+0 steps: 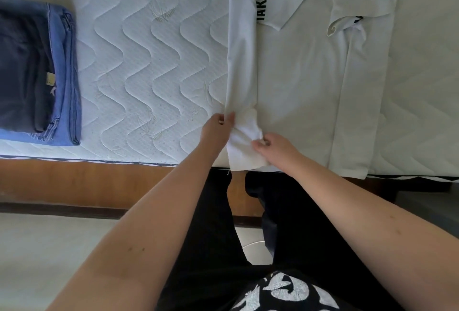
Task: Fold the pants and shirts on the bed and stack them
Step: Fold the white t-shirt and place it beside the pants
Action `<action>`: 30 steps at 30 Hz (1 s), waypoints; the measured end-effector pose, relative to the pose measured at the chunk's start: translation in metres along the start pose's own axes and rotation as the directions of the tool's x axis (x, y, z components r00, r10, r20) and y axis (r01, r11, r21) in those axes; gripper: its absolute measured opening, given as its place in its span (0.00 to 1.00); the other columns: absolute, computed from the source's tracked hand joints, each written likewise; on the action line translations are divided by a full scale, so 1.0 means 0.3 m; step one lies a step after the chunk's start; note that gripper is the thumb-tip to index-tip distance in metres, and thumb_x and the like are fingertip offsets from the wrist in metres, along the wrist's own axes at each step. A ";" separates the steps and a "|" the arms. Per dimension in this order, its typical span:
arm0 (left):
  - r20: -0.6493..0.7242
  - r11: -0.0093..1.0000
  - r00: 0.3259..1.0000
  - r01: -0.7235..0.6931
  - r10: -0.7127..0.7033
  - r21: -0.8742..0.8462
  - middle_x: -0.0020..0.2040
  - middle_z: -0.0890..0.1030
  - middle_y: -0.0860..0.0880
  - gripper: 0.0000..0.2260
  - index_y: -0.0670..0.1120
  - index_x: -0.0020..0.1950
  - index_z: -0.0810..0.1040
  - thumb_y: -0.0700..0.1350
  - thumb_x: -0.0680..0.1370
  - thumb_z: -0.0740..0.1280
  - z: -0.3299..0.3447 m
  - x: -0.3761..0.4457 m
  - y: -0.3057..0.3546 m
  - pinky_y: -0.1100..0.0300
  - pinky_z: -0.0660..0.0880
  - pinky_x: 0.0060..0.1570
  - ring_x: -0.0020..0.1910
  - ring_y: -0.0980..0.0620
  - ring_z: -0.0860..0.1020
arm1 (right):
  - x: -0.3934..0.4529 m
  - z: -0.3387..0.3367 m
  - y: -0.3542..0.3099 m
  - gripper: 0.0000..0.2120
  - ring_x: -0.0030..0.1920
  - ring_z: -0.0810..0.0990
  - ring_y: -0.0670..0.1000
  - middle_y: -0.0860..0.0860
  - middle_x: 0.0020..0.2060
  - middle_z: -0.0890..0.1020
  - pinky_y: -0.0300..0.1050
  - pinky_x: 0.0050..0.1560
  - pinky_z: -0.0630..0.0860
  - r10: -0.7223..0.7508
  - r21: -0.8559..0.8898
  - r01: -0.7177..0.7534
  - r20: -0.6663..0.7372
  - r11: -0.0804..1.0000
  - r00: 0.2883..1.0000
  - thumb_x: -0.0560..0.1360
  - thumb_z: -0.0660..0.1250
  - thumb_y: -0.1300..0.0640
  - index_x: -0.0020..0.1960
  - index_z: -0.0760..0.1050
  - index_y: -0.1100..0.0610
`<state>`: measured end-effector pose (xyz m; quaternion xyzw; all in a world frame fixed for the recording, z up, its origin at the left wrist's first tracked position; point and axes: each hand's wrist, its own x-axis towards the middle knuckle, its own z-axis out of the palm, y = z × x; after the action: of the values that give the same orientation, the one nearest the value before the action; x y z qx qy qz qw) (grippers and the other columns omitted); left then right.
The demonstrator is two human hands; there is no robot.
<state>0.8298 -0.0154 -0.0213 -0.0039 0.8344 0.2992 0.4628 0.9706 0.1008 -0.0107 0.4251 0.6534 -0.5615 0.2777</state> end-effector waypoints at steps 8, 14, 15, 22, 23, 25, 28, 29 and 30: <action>0.128 1.000 0.992 0.010 -0.009 -0.005 0.52 0.81 0.52 0.13 0.48 0.60 0.76 0.52 0.79 0.68 0.002 -0.042 -0.113 0.57 0.77 0.51 0.51 0.52 0.79 | -0.025 0.062 0.007 0.17 0.41 0.83 0.51 0.55 0.49 0.85 0.42 0.37 0.78 0.326 -0.128 -0.304 0.222 0.944 0.919 0.82 0.60 0.48 0.62 0.72 0.60; 0.077 0.998 0.997 0.003 -0.007 0.056 0.45 0.78 0.54 0.13 0.49 0.54 0.75 0.58 0.80 0.64 0.040 -0.079 -0.133 0.61 0.70 0.38 0.44 0.56 0.77 | -0.009 0.003 -0.044 0.12 0.37 0.78 0.53 0.53 0.37 0.81 0.42 0.35 0.70 0.243 -0.402 -0.213 0.026 0.891 0.970 0.76 0.66 0.50 0.49 0.79 0.59; 0.074 0.998 0.997 0.003 -0.008 0.060 0.46 0.79 0.54 0.14 0.49 0.55 0.75 0.58 0.80 0.62 0.040 -0.081 -0.132 0.61 0.70 0.38 0.44 0.56 0.77 | -0.008 -0.007 -0.050 0.11 0.37 0.78 0.53 0.52 0.36 0.80 0.42 0.34 0.70 0.233 -0.377 -0.215 0.002 0.901 0.973 0.76 0.66 0.49 0.48 0.78 0.58; 0.047 0.998 0.999 0.001 -0.004 0.064 0.47 0.78 0.55 0.11 0.50 0.58 0.74 0.55 0.81 0.62 0.049 -0.081 -0.128 0.65 0.68 0.36 0.44 0.58 0.75 | -0.049 -0.012 -0.036 0.05 0.42 0.81 0.54 0.56 0.42 0.83 0.45 0.42 0.77 0.154 -0.312 -0.153 -0.022 0.938 0.988 0.74 0.64 0.58 0.41 0.77 0.56; 0.040 0.998 0.999 0.000 -0.002 0.064 0.47 0.77 0.56 0.11 0.50 0.58 0.74 0.54 0.81 0.63 0.053 -0.083 -0.130 0.66 0.67 0.36 0.43 0.60 0.75 | -0.060 -0.017 -0.028 0.04 0.39 0.79 0.53 0.54 0.39 0.82 0.44 0.38 0.73 0.156 -0.319 -0.167 -0.058 0.933 0.986 0.73 0.65 0.57 0.39 0.73 0.54; 0.024 0.998 1.000 -0.005 0.003 0.057 0.45 0.77 0.58 0.10 0.50 0.58 0.74 0.53 0.80 0.65 0.063 -0.090 -0.132 0.66 0.67 0.37 0.43 0.61 0.74 | -0.080 -0.017 -0.001 0.03 0.39 0.79 0.52 0.52 0.38 0.81 0.44 0.37 0.71 0.167 -0.312 -0.192 -0.104 0.930 0.980 0.72 0.65 0.57 0.43 0.72 0.54; 0.002 0.999 1.000 -0.025 0.025 0.037 0.45 0.76 0.58 0.13 0.49 0.60 0.73 0.50 0.78 0.68 0.079 -0.103 -0.135 0.64 0.69 0.39 0.44 0.59 0.75 | -0.084 0.000 0.046 0.07 0.43 0.80 0.56 0.54 0.43 0.81 0.46 0.39 0.73 0.162 -0.349 -0.202 -0.140 0.915 0.977 0.75 0.64 0.57 0.52 0.72 0.58; 0.004 0.999 1.000 -0.028 0.028 0.031 0.45 0.76 0.58 0.13 0.49 0.61 0.73 0.50 0.78 0.68 0.082 -0.107 -0.135 0.64 0.69 0.39 0.44 0.58 0.75 | -0.078 0.005 0.057 0.07 0.43 0.79 0.55 0.54 0.44 0.80 0.46 0.37 0.71 0.151 -0.372 -0.203 -0.163 0.906 0.975 0.76 0.63 0.56 0.53 0.71 0.57; 0.014 0.999 1.000 -0.028 0.027 0.039 0.46 0.77 0.57 0.14 0.49 0.61 0.73 0.50 0.78 0.69 0.083 -0.110 -0.136 0.63 0.69 0.40 0.45 0.57 0.76 | -0.071 0.011 0.064 0.08 0.43 0.79 0.55 0.53 0.44 0.80 0.45 0.36 0.70 0.132 -0.386 -0.192 -0.176 0.902 0.976 0.77 0.63 0.54 0.53 0.71 0.57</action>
<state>0.8794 -0.0451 -0.0259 0.0186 0.8371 0.2891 0.4641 0.9972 0.0927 -0.0032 0.4518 0.7353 -0.3583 0.3562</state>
